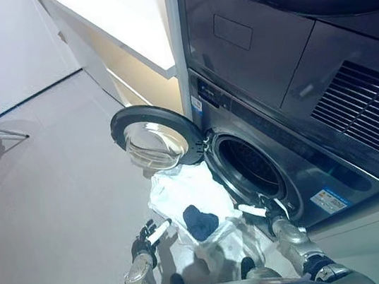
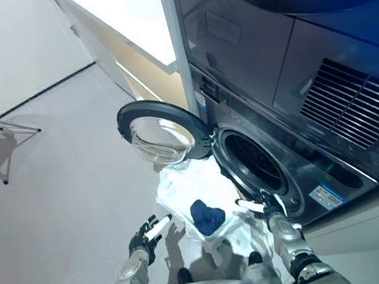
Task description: Put the clothes in the basket into the washing machine.
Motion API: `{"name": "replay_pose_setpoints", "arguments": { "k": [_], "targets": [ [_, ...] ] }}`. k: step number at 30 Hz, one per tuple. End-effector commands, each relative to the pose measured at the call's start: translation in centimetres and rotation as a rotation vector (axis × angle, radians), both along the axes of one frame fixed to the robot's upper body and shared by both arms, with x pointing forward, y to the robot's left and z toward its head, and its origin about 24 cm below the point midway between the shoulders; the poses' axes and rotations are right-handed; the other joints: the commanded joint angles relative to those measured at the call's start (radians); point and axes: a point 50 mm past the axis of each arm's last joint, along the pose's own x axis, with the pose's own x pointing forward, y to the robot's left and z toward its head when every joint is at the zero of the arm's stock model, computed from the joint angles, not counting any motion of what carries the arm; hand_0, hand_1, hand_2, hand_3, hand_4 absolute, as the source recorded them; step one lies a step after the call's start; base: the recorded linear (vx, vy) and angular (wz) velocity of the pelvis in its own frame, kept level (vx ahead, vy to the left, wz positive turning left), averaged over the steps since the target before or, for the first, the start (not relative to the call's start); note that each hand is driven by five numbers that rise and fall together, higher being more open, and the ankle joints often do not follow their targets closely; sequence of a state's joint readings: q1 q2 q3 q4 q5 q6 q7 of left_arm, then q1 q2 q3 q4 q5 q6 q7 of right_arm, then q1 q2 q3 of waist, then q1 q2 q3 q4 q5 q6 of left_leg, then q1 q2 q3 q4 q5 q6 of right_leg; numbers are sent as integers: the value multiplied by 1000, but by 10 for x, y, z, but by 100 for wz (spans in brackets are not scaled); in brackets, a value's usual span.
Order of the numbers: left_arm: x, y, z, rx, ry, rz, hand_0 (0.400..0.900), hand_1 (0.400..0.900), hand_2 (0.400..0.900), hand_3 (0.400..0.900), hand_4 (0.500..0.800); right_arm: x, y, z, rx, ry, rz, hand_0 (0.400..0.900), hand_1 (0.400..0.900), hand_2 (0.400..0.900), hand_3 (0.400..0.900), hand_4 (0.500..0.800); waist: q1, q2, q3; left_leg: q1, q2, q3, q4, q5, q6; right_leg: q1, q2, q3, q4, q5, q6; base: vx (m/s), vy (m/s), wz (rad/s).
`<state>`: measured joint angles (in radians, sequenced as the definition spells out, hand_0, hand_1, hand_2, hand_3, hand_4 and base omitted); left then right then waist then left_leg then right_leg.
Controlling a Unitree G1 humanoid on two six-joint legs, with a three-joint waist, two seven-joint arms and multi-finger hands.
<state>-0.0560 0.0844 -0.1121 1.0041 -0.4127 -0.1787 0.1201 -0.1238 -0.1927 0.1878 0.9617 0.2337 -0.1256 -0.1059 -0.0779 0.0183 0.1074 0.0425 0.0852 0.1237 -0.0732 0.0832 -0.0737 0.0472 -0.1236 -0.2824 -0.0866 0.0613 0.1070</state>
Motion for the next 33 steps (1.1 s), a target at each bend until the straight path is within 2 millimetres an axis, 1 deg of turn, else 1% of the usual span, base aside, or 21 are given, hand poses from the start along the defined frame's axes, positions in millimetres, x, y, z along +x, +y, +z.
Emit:
{"name": "replay_pose_setpoints", "arguments": {
  "k": [1,3,6,7,8,9,10,12,15,16,18,19,21,23,24,26,29,31,33],
  "targets": [
    [58,12,48,42,-315,28,900,900,900,900,800,79,24,64,-105,-326,199,900,900,900,900,800,20,-56,93,-58,-19,-33,132,-115,-8,-77,-57,11,99,-13,81,-248,-16,17],
    [72,11,67,41,-423,22,900,900,900,900,800,97,34,82,-170,-393,289,900,900,900,900,800,39,-62,135,-128,-19,-53,163,-108,-8,-140,-63,3,134,-12,78,-221,-35,20],
    [82,9,89,29,-540,13,900,900,900,900,800,114,47,103,-273,-465,407,900,900,900,900,800,65,-70,179,-203,-13,-74,187,-95,-13,-201,-70,-16,154,-5,75,-148,-44,24],
    [87,7,102,26,-606,3,900,900,900,900,800,121,51,113,-293,-505,425,900,900,900,900,800,75,-72,201,-240,-8,-82,202,-90,-16,-234,-76,-23,166,-2,75,-160,-47,25],
    [88,7,105,23,-614,0,900,900,900,900,800,125,52,117,-305,-515,433,900,900,900,900,800,82,-74,204,-265,-5,-90,210,-87,-18,-256,-79,-28,171,-1,73,-144,-45,25],
    [91,7,111,30,-646,2,900,900,900,900,800,130,56,124,-324,-542,453,900,900,900,900,800,89,-76,215,-287,-1,-96,212,-82,-19,-286,-79,-30,183,1,72,-162,-43,25],
    [96,8,121,36,-689,2,900,900,900,900,800,138,62,137,-352,-589,487,900,900,900,900,800,99,-78,236,-326,3,-103,222,-74,-21,-330,-82,-33,205,3,70,-205,-44,25],
    [104,6,138,51,-763,-13,900,900,900,900,800,146,70,150,-398,-638,527,900,900,900,900,800,116,-81,262,-392,4,-119,241,-66,-19,-413,-88,-39,254,1,67,-222,-39,22],
    [119,2,164,76,-864,-26,900,900,900,900,800,163,70,180,-550,-725,574,900,900,900,900,800,136,-77,304,-518,-3,-142,301,-61,-16,-538,-110,-52,339,-9,66,-221,-31,29],
    [126,0,177,75,-918,-14,900,900,900,900,800,171,68,197,-633,-774,583,900,900,900,900,800,143,-73,320,-569,-6,-152,334,-70,-15,-588,-115,-50,378,-20,66,-214,-25,26],
    [134,-4,198,83,-998,-12,900,900,900,900,800,183,57,218,-766,-816,559,900,900,900,900,800,156,-63,341,-656,-15,-167,377,-70,-13,-667,-128,-56,433,-32,66,-204,-26,28],
    [138,-6,205,83,-1026,-10,900,900,900,900,800,188,53,224,-815,-817,548,900,900,900,900,800,161,-58,347,-695,-18,-174,394,-72,-12,-702,-132,-55,456,-38,65,-179,-27,28],
    [144,-10,227,87,-1107,-6,900,900,900,900,800,196,44,242,-874,-840,485,900,900,900,900,800,170,-52,363,-779,-24,-186,436,-75,-9,-781,-144,-55,511,-51,64,-153,-31,24],
    [148,-13,240,80,-1154,8,900,900,900,900,800,200,39,250,-904,-848,435,900,900,900,900,800,174,-51,371,-849,-28,-192,476,-83,-5,-848,-154,-48,552,-62,60,-121,-11,8],
    [150,-17,250,78,-1194,9,900,900,900,900,800,202,36,253,-915,-847,408,900,900,900,900,800,175,-47,377,-889,-32,-197,501,-89,-1,-891,-161,-43,583,-69,59,-104,-6,4],
    [151,-19,263,74,-1244,18,900,900,900,900,800,204,33,255,-940,-844,386,900,900,900,900,800,174,-44,383,-964,-39,-203,548,-99,3,-966,-174,-32,639,-86,53,-97,-1,9],
    [152,-23,280,72,-1308,22,900,900,900,900,800,204,31,248,-987,-814,387,900,900,900,900,800,171,-36,379,-1060,-52,-209,603,-111,11,-1061,-184,-24,707,-103,49,-76,23,6],
    [151,-25,287,67,-1337,23,900,900,900,900,800,203,30,243,-1000,-792,395,900,900,900,900,800,165,-34,375,-1121,-59,-212,651,-127,19,-1126,-193,-19,759,-117,44,-68,21,3],
    [150,-25,289,61,-1348,32,900,900,900,900,800,203,32,241,-987,-790,398,900,900,900,900,800,164,-32,370,-1178,-66,-214,697,-136,25,-1185,-197,-7,801,-126,39,-7,30,-6]
  ]
}}
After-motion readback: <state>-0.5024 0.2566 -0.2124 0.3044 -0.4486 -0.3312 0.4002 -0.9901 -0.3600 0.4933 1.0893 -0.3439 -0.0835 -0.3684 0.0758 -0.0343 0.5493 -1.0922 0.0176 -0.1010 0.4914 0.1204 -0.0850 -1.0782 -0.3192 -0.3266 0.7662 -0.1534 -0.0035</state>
